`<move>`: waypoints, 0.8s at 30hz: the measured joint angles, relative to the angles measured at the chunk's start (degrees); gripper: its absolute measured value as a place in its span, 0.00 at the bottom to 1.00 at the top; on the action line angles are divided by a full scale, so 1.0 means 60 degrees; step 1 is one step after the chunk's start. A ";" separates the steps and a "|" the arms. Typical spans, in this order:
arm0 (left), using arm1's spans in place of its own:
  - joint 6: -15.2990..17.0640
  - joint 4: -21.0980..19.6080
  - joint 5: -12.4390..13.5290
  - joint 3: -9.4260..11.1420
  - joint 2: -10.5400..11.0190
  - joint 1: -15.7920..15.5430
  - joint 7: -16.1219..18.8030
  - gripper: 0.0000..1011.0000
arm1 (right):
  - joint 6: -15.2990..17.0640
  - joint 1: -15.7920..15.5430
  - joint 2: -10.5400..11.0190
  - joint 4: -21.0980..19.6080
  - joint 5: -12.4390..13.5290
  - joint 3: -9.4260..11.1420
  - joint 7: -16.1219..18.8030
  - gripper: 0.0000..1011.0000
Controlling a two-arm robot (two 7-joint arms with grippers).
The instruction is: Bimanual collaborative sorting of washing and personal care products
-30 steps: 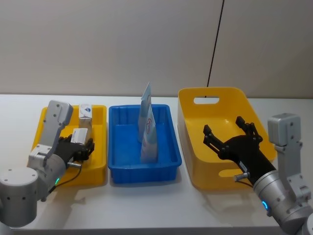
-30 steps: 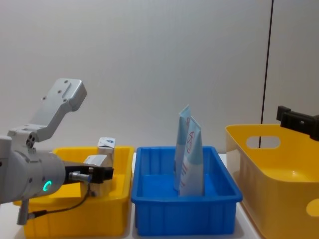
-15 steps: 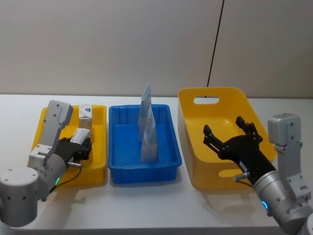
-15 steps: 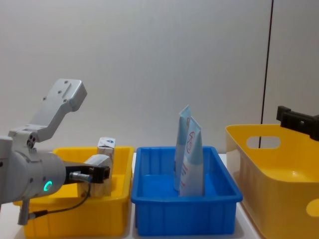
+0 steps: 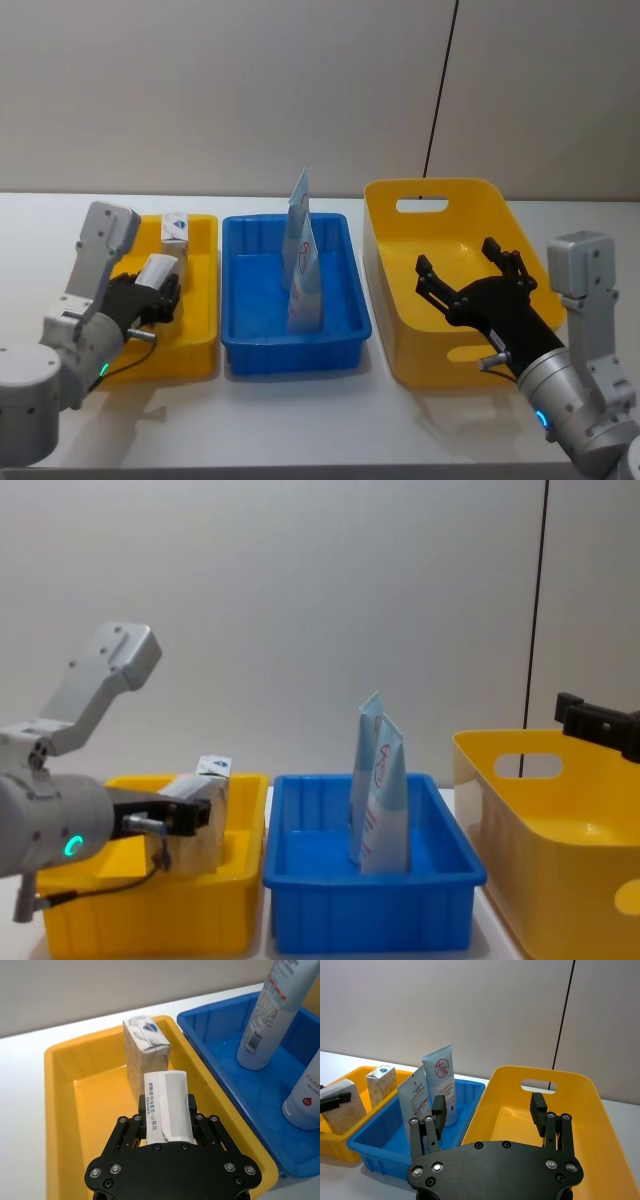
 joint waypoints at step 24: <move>-0.0788 -0.1870 0.0194 -0.0093 0.1484 0.0208 -0.1788 0.36 | 0.0000 -0.0001 0.0000 0.0000 0.0000 0.0000 0.0000 0.99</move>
